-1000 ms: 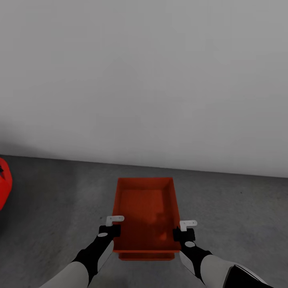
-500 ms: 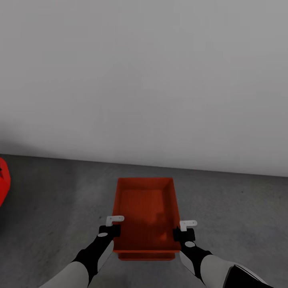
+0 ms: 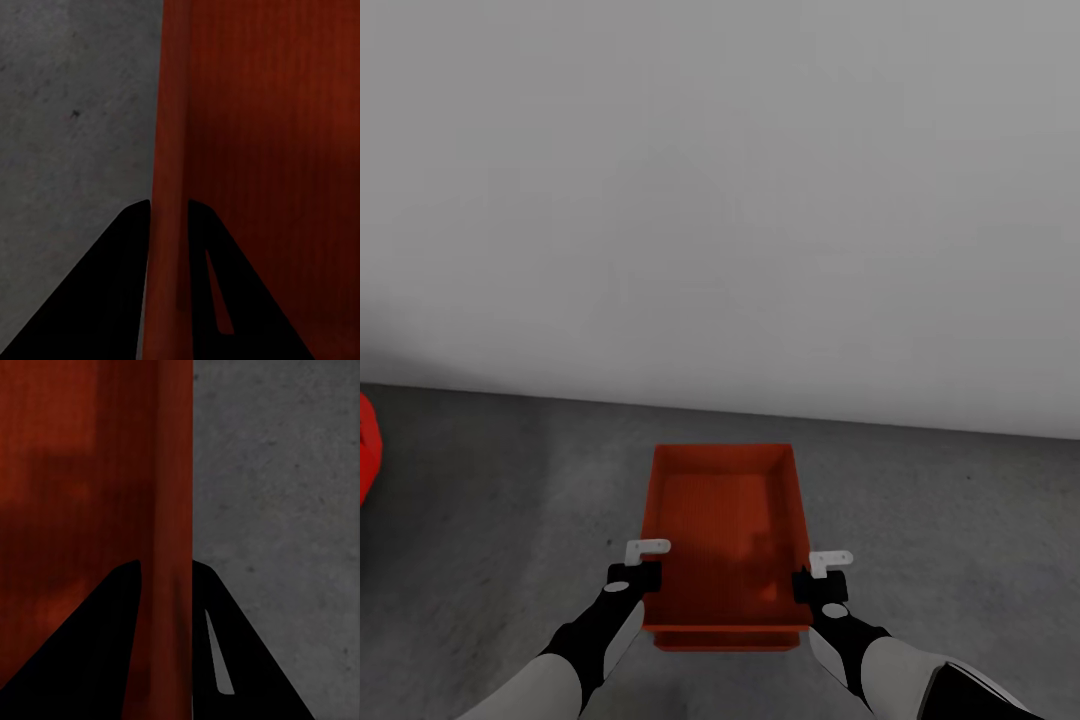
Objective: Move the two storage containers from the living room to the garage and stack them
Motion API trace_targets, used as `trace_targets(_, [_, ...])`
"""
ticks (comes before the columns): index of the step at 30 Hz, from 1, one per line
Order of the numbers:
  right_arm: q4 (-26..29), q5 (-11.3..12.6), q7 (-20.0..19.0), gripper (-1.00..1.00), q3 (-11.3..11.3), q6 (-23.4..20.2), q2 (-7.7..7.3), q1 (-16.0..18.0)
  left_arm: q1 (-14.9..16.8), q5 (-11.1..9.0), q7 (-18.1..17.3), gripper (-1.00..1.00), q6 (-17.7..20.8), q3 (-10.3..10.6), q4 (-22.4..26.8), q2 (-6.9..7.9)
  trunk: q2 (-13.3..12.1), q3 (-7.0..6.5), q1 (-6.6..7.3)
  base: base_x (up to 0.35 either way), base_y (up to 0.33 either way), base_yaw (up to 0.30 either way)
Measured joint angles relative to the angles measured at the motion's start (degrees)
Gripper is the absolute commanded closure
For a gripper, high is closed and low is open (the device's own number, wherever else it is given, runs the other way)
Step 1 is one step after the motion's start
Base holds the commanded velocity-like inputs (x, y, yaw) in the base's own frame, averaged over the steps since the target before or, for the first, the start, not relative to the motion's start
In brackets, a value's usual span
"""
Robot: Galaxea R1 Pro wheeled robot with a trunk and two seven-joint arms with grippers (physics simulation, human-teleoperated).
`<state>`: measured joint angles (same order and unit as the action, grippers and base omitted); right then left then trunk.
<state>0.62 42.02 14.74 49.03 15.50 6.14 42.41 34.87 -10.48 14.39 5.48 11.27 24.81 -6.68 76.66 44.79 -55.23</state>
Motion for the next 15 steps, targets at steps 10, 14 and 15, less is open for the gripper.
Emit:
trace_targets(10, [0.0, 0.0, 0.0, 1.00, 0.0, 0.0, 0.00, 0.0, 0.0, -0.1, 0.0, 1.00, 0.0, 0.1, 0.0, 0.02, 4.0, 1.80, -2.20, 0.000, 0.000, 0.000])
trace_targets(14, [0.0, 0.0, 0.0, 1.00, 0.0, 0.0, 0.00, 0.0, 0.0, 0.0, 0.0, 1.00, 0.0, 0.0, 0.0, 0.01, 5.6, 2.51, -3.08, 0.000, 0.000, 0.000])
trace_targets(15, [0.0, 0.0, 0.0, 1.00, 0.0, 0.0, 0.00, 0.0, 0.0, -0.1, 0.0, 1.00, 0.0, 0.1, 0.0, 0.01, 6.0, 2.69, -3.30, 0.000, 0.000, 0.000])
